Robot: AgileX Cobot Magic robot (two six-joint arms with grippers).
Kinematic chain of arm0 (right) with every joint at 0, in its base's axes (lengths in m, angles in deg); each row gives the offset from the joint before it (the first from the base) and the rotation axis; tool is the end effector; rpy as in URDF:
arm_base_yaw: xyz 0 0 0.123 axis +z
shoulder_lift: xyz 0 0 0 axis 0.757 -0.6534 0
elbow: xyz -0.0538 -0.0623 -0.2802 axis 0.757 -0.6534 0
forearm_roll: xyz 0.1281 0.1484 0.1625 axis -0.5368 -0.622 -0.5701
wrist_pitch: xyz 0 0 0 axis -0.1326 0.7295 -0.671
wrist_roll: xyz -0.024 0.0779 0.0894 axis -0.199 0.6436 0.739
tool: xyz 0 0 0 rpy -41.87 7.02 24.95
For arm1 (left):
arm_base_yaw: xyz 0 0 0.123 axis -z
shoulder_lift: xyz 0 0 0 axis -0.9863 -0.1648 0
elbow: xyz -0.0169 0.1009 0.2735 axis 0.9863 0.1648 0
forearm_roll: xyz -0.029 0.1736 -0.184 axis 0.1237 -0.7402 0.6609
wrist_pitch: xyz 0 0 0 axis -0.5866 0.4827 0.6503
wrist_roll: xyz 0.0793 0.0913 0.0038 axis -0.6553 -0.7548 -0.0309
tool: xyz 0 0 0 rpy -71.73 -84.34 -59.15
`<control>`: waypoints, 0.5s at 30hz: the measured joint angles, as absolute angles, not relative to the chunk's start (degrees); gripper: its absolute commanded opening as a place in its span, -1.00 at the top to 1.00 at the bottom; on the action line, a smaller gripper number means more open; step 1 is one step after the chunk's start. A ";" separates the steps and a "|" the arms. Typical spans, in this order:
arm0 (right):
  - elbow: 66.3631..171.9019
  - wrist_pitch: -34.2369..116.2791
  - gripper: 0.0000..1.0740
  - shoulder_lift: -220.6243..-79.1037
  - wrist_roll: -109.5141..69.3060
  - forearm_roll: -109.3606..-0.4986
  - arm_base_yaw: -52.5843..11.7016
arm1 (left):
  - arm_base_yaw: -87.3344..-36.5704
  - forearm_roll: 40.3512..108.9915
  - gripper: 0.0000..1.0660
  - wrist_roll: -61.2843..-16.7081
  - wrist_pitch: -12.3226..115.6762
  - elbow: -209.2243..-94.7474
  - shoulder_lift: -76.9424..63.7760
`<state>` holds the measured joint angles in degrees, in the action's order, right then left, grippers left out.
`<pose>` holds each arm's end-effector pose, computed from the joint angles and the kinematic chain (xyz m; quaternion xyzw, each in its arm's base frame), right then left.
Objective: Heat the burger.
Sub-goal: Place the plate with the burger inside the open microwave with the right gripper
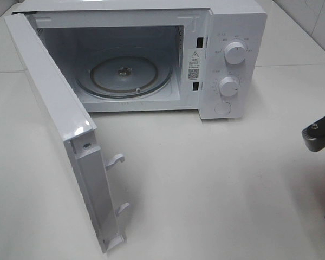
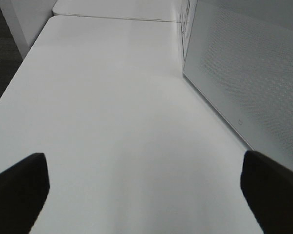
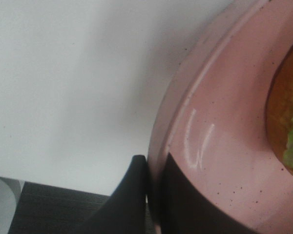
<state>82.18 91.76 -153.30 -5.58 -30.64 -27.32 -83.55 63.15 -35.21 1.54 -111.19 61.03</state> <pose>0.1829 0.0343 0.1634 -0.2335 0.9574 -0.1404 0.0955 0.0178 -0.0048 0.2683 -0.0215 0.8551 -0.0132 0.5179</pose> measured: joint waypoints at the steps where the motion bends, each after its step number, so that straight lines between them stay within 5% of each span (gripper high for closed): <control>1: 81.09 92.16 1.00 -152.04 -6.95 -30.64 -25.77 | -83.55 63.15 -0.88 -35.21 1.54 -111.19 61.03; 15: 79.83 97.20 1.00 -149.63 -23.17 -30.87 -18.44 | -83.55 63.15 -0.88 -35.21 1.54 -111.19 61.03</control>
